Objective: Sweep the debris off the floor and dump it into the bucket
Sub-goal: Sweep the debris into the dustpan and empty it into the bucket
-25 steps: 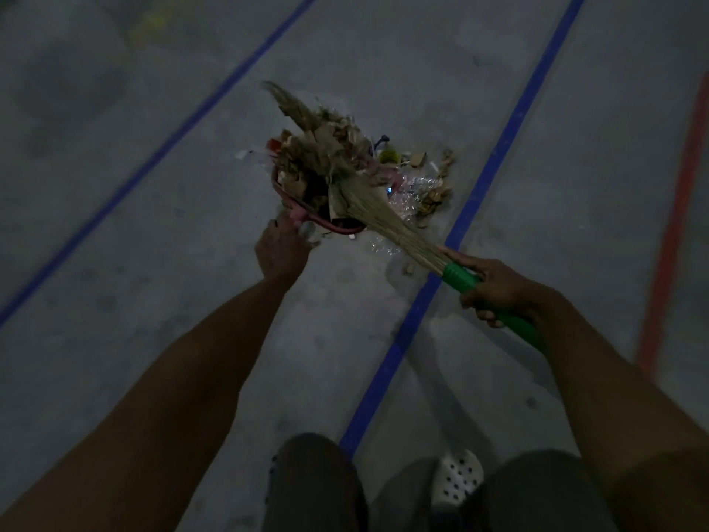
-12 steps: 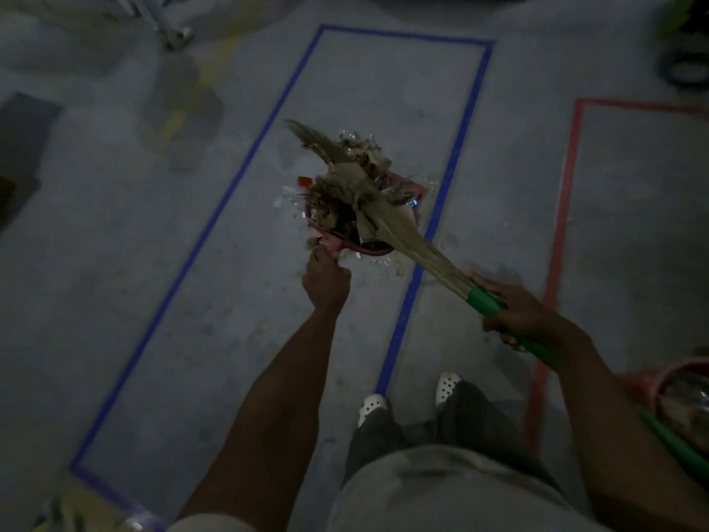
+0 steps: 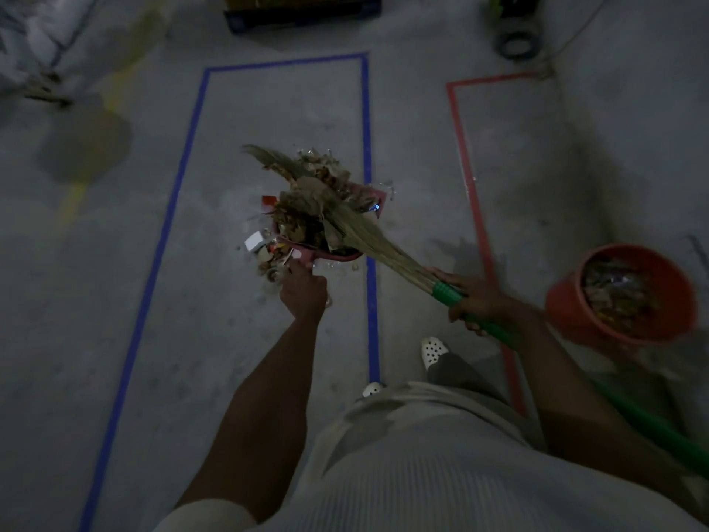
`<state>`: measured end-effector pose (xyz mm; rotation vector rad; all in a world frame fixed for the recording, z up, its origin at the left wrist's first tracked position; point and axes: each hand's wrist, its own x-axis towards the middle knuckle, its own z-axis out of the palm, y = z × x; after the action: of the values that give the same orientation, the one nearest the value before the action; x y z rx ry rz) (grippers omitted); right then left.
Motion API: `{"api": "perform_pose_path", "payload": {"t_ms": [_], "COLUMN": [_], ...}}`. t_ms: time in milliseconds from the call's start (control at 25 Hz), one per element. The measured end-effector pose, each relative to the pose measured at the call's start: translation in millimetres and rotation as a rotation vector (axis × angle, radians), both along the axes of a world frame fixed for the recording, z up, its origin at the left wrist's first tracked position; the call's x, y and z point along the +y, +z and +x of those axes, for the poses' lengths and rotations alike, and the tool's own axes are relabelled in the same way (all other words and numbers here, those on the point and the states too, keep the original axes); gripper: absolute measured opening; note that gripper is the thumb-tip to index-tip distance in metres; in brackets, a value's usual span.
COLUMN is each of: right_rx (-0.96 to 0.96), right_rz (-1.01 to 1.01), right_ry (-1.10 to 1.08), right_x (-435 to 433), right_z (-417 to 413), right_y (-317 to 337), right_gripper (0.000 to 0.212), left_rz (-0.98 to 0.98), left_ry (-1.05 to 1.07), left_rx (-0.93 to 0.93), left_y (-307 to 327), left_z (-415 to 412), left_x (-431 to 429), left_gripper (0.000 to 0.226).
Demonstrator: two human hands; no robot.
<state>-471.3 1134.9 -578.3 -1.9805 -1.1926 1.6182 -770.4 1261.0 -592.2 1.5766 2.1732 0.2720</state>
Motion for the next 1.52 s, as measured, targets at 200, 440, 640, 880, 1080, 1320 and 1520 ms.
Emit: {"api": "perform_pose_path", "payload": {"t_ms": [200,440,640,880,1080,1320,1520], "right_rx": [0.014,0.028,0.007,0.004,0.048,0.050,0.027], "right_rz": [-0.001,0.024,0.041,0.048,0.029,-0.078,-0.075], "right_ry": [-0.079,-0.190,-0.376,-0.619,-0.815,-1.061,-1.238], "right_x": [-31,-61,-96,-152,-199,-247,-293], "right_z": [-9,-7,3,31,62,131,203], "right_y": [-5,-2,0,6,2,6,13], "right_gripper": [0.101,0.101,0.099,0.086,0.087,0.094,0.093], "left_rz": [0.018,0.024,0.031,0.025,0.007,0.015,0.005], "left_ry": [-0.083,-0.190,-0.344,-0.595,-0.788,-1.022,-1.186], "left_rx": [0.007,-0.029,-0.030,-0.016,-0.052,-0.099,-0.185], "left_y": [2,0,1,3,11,22,31], "left_z": [2,21,63,144,238,366,490], "left_x": [-11,-11,-8,-10,-24,-48,-84], "left_gripper": [0.045,0.047,0.038,0.035,0.036,0.038,0.039]}}
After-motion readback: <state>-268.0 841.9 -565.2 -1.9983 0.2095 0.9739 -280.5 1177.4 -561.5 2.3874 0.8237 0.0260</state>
